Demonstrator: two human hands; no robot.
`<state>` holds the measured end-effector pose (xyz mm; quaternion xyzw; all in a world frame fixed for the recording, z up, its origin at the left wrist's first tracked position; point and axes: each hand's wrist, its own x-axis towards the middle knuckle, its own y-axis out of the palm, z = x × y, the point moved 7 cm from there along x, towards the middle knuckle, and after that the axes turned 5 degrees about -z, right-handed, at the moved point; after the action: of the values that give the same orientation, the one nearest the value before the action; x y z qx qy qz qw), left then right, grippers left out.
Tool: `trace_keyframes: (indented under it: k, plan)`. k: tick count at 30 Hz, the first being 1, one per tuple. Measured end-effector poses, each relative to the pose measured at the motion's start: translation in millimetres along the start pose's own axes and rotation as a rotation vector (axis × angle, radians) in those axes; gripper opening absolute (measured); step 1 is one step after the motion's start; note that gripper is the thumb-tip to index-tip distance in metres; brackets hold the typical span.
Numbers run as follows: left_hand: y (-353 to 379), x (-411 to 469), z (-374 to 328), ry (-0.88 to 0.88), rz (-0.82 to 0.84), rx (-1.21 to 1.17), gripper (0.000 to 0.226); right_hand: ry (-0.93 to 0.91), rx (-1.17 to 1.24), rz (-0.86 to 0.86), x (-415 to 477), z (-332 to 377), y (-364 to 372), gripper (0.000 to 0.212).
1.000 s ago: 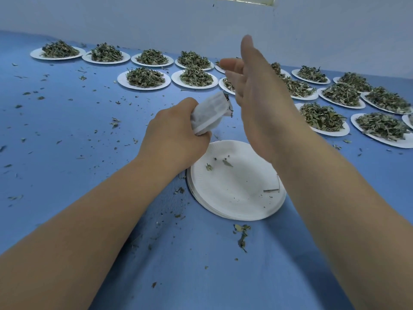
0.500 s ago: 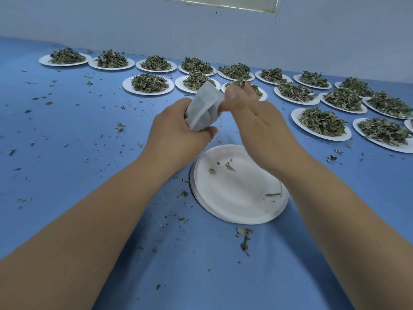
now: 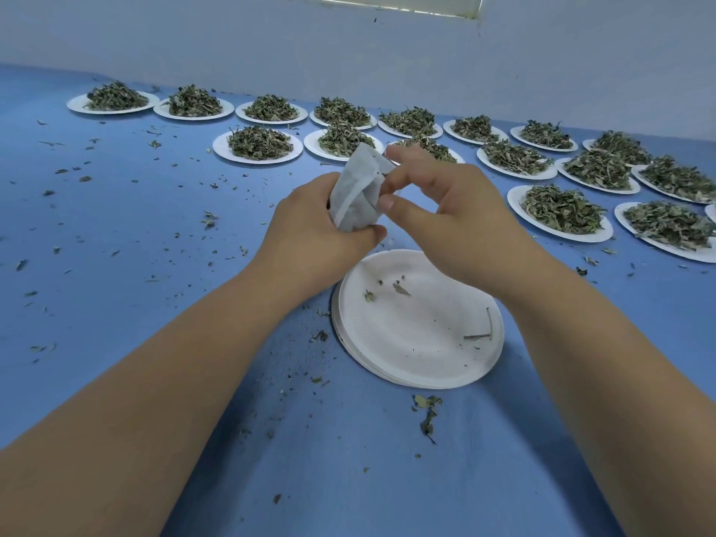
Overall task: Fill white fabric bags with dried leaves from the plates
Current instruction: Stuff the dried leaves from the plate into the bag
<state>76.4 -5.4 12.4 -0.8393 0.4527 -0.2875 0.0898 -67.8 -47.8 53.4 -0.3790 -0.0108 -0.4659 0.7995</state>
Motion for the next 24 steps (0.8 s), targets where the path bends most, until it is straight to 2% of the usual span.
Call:
trace_keyframes:
  k: [3,5,10,13,18,22,24]
  plan:
    - [-1.3,2.8,2.2,-0.021,-0.01,-0.035,0.024,-0.002,-0.035,0.087,0.5,0.0,3.3,0.013]
    - [-2.9,4.1,3.3,-0.026,-0.014,-0.055,0.025,-0.027,-0.072,0.129,-1.4,1.1,6.2,0.02]
    - [-0.5,1.1,1.9,-0.001,0.035,-0.089,0.025,-0.08,-0.132,0.005,0.7,5.5,-0.3,0.008]
    - [-0.7,2.5,3.7,-0.032,0.06,-0.132,0.027,-0.091,-0.145,-0.002,3.8,6.2,-3.3,0.003]
    - [1.3,1.5,3.3,-0.047,0.094,-0.148,0.029,-0.116,-0.207,0.04,5.7,9.5,-1.9,0.008]
    - [-1.7,1.5,4.3,-0.068,0.111,-0.145,0.025,-0.042,-0.063,0.027,9.9,11.6,-10.6,0.012]
    - [-1.2,0.8,2.0,-0.068,0.131,-0.147,0.024,-0.024,-0.033,0.076,8.6,15.1,-8.3,0.021]
